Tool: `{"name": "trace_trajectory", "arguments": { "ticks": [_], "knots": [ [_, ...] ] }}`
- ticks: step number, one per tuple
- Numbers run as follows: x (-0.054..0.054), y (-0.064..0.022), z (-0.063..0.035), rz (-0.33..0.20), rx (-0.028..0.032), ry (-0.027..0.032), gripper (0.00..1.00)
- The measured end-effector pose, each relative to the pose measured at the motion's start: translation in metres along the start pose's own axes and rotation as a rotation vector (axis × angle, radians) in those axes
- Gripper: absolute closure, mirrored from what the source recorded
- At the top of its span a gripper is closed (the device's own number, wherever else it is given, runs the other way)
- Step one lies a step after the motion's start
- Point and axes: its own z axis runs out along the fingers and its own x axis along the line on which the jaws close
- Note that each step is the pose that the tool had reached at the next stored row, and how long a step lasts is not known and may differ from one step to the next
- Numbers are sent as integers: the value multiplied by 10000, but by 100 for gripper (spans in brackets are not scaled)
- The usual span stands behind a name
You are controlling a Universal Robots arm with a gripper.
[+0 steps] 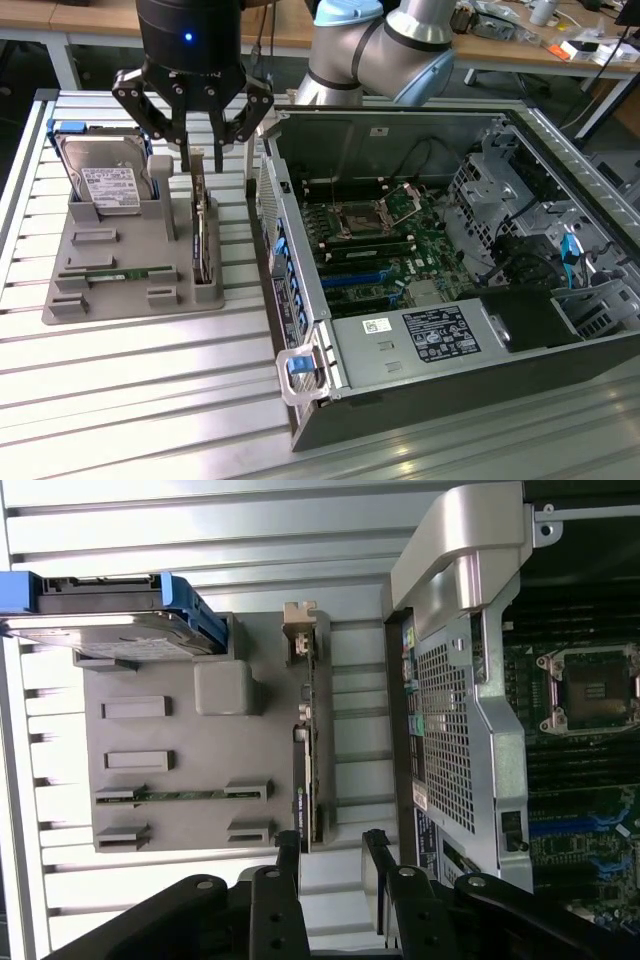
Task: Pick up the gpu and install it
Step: 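Pick up the gpu and move the gpu toward the slot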
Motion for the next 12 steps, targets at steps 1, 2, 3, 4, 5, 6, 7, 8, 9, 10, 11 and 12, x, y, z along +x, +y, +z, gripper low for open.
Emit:
{"name": "trace_trajectory", "arguments": {
  "ticks": [1, 2, 3, 4, 5, 6, 7, 8, 9, 10, 11, 12],
  "knots": [
    [1, 0, 2, 1, 0, 0, 62],
    [1, 0, 4, 1, 0, 0, 62],
    [1, 0, 6, 0, 0, 0, 62],
    [1, 0, 8, 0, 0, 0, 62],
    [1, -1, 10, -1, 0, 0, 62],
    [2, -1, 12, 0, 0, 0, 62],
    [2, -1, 14, 0, 0, 0, 62],
    [2, -1, 16, 0, 0, 0, 62],
    [2, -1, 18, 0, 0, 0, 62],
    [2, -1, 20, 0, 0, 0, 62],
    [3, -1, 31, 0, 0, 0, 62],
    [4, -1, 44, 0, 0, 0, 62]
  ]
}}
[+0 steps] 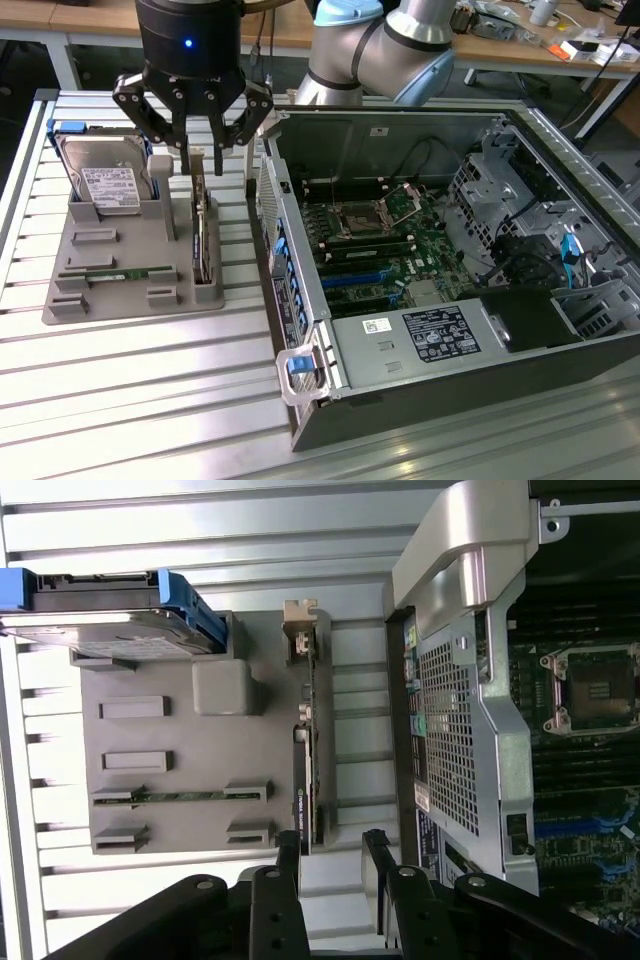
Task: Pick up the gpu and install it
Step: 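Pick up the gpu and move the gpu toward the slot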
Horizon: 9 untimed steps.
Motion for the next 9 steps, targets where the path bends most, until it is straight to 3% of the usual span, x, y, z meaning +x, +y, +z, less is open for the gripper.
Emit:
{"name": "trace_trajectory", "arguments": {
  "ticks": [9],
  "knots": [
    [2, -1, 31, 0, 0, -1, 62]
  ]
}}
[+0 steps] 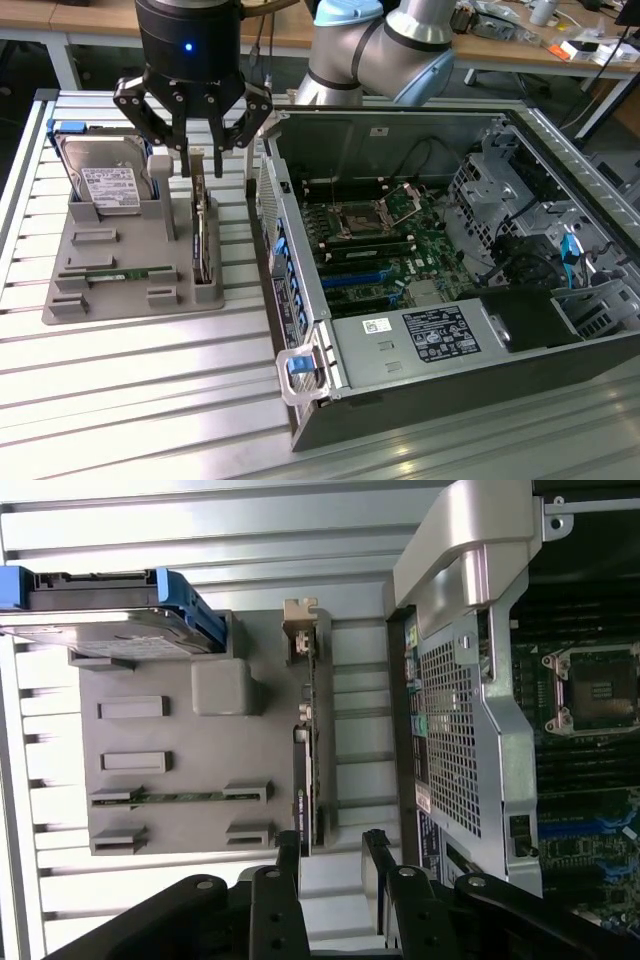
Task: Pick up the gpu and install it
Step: 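Pick up the gpu and move the gpu toward the slot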
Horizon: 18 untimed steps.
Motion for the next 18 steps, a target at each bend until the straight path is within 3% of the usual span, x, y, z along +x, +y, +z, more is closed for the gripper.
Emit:
{"name": "trace_trajectory", "arguments": {
  "ticks": [18],
  "knots": [
    [2, -3, 79, -1, 0, 1, 62]
  ]
}}
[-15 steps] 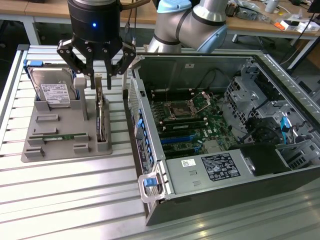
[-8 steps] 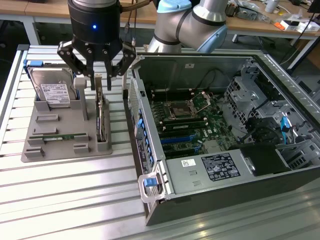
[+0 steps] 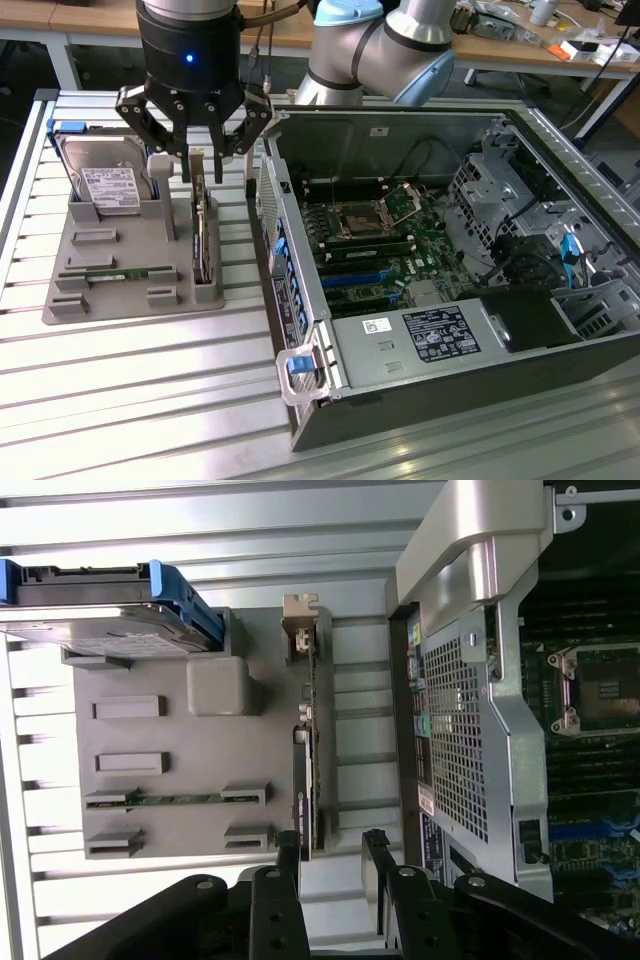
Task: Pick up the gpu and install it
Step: 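Pick up the gpu and move the gpu toward the slot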
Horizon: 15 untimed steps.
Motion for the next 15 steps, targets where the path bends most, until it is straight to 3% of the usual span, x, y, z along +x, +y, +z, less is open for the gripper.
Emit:
{"name": "trace_trajectory", "arguments": {
  "ticks": [15],
  "knots": [
    [1, -1, 43, 1, 0, 0, 62]
  ]
}}
